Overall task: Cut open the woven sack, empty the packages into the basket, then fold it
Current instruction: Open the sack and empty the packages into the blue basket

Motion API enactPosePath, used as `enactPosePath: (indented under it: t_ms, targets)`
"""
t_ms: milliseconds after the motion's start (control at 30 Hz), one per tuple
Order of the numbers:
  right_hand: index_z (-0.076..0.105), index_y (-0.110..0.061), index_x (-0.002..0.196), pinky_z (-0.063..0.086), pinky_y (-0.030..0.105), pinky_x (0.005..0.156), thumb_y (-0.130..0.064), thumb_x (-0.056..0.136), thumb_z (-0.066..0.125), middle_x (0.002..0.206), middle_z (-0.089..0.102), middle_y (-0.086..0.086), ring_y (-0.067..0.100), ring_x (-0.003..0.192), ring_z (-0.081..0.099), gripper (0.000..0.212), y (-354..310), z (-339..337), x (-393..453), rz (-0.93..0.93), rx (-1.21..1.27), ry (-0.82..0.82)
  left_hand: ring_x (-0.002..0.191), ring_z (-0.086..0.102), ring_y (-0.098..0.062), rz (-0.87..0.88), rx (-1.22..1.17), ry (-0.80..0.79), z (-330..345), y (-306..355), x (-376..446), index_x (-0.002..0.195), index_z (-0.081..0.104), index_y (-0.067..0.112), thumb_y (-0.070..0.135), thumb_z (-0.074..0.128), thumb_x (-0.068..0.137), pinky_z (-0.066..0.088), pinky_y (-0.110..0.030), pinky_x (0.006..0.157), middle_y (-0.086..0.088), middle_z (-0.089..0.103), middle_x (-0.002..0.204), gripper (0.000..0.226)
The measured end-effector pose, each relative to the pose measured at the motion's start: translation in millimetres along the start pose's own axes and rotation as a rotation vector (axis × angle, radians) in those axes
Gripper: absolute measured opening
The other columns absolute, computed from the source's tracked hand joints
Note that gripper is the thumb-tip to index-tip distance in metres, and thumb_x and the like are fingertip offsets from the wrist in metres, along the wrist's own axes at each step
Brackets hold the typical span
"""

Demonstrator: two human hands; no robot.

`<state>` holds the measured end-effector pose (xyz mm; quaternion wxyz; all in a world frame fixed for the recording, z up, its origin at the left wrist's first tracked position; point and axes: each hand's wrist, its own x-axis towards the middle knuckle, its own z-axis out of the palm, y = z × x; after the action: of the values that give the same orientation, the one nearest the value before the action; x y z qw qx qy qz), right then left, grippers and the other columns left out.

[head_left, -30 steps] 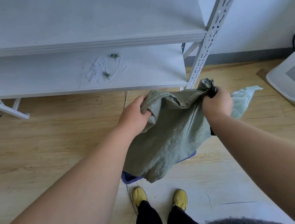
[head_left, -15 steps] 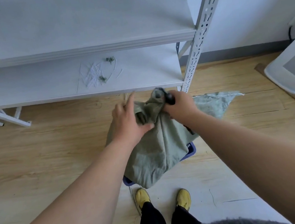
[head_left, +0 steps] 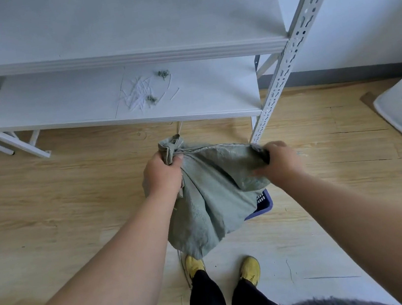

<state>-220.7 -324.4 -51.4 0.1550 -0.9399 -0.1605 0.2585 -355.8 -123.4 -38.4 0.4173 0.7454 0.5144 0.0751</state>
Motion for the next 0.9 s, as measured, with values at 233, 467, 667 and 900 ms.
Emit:
enactPosePath:
  t_ms: [233,467,667,900]
  targets:
    - [0.049,-0.014,0.091,0.048,0.037,0.065,-0.026,0.092,0.057,0.077,0.059,-0.002,0.025,0.077,0.060,0.014,-61,-30,-3,-0.018,0.647,0.435,0.082,0.061,-0.020,0.047,-0.059,-0.164,7,10,-2,0.097,0.066,0.029,0.039,0.063,0.089,0.049,-0.034,0.079,0.006,0.067,0.088,0.014]
    - [0.042,-0.017,0.083,0.055,0.045,0.066,-0.030,0.091,0.057,0.070,0.054,-0.003,0.032,0.072,0.066,0.021,-74,-40,-2,-0.071,0.715,0.390,0.083,0.060,-0.019,0.082,-0.102,-0.205,14,21,-8,0.110,0.065,0.021,0.026,0.064,0.091,0.045,-0.029,0.076,0.004,0.065,0.092,0.020]
    - [0.043,-0.022,0.076,0.057,0.043,0.066,-0.028,0.090,0.059,0.072,0.062,0.003,0.027,0.066,0.070,0.022,-78,-47,-6,-0.106,0.695,0.263,0.085,0.061,-0.019,0.075,-0.134,-0.186,15,19,-6,0.108,0.065,0.019,0.023,0.063,0.091,0.049,-0.032,0.079,0.002,0.067,0.093,0.018]
    - [0.048,-0.012,0.090,0.058,0.041,0.068,-0.027,0.091,0.058,0.074,0.069,0.008,0.016,0.056,0.071,0.019,-81,-52,-8,-0.147,0.709,0.207,0.087,0.061,-0.021,0.089,-0.150,-0.175,17,23,-7,0.102,0.065,0.020,0.020,0.064,0.090,0.047,-0.030,0.077,0.002,0.067,0.090,0.012]
